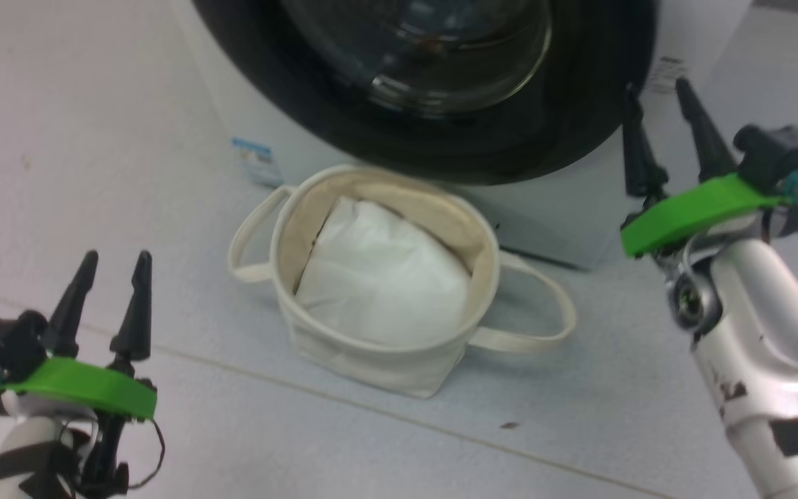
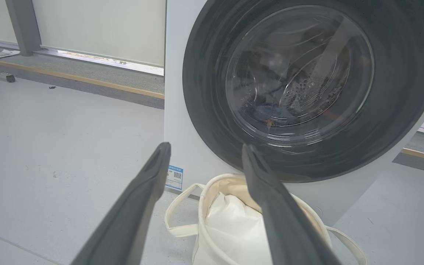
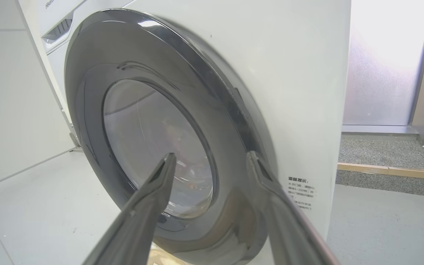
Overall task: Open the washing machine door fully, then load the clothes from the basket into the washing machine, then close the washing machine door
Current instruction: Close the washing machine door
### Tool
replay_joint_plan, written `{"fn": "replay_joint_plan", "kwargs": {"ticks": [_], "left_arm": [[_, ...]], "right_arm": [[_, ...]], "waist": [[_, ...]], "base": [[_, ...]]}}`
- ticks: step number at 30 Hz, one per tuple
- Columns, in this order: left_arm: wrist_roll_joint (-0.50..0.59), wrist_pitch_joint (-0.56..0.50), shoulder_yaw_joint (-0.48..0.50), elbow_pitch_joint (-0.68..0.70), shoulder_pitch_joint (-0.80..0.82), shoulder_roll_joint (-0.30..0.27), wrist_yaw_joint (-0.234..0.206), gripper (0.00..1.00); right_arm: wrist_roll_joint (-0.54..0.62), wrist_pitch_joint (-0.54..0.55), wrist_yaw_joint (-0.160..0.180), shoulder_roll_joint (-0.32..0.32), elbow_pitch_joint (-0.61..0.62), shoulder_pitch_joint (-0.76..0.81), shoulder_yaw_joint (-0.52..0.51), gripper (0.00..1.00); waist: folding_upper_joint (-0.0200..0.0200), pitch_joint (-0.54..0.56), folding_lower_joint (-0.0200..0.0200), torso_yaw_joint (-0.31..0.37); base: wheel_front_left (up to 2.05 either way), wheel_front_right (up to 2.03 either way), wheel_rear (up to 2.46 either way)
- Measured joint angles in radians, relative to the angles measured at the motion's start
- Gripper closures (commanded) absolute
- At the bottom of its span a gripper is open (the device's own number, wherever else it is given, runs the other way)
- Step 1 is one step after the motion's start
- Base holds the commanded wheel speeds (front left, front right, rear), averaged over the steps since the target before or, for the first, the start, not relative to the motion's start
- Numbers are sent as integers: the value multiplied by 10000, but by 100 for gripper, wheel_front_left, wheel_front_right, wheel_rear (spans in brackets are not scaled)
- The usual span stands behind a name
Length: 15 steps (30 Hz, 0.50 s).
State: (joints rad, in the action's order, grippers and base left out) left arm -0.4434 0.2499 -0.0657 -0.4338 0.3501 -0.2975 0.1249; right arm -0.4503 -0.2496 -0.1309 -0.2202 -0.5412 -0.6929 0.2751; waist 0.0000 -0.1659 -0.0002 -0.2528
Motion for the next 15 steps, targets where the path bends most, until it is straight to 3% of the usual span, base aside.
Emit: {"fn": "replay_joint_plan", "kwargs": {"ticks": [7, 15], "left_arm": [[-886, 0, -153, -445, -794, -31, 0, 0], [-1894, -2, -520, -105, -1428, -215, 0, 0]], "right_arm": [[-199, 0, 0, 42, 658, 1747, 685, 0], [-464, 0, 0, -148, 1499, 3265, 485, 0]], "waist": [[0, 1071, -2, 938], [0, 1852, 0, 2239]], "base": [[0, 0, 0], [0, 0, 0]]}}
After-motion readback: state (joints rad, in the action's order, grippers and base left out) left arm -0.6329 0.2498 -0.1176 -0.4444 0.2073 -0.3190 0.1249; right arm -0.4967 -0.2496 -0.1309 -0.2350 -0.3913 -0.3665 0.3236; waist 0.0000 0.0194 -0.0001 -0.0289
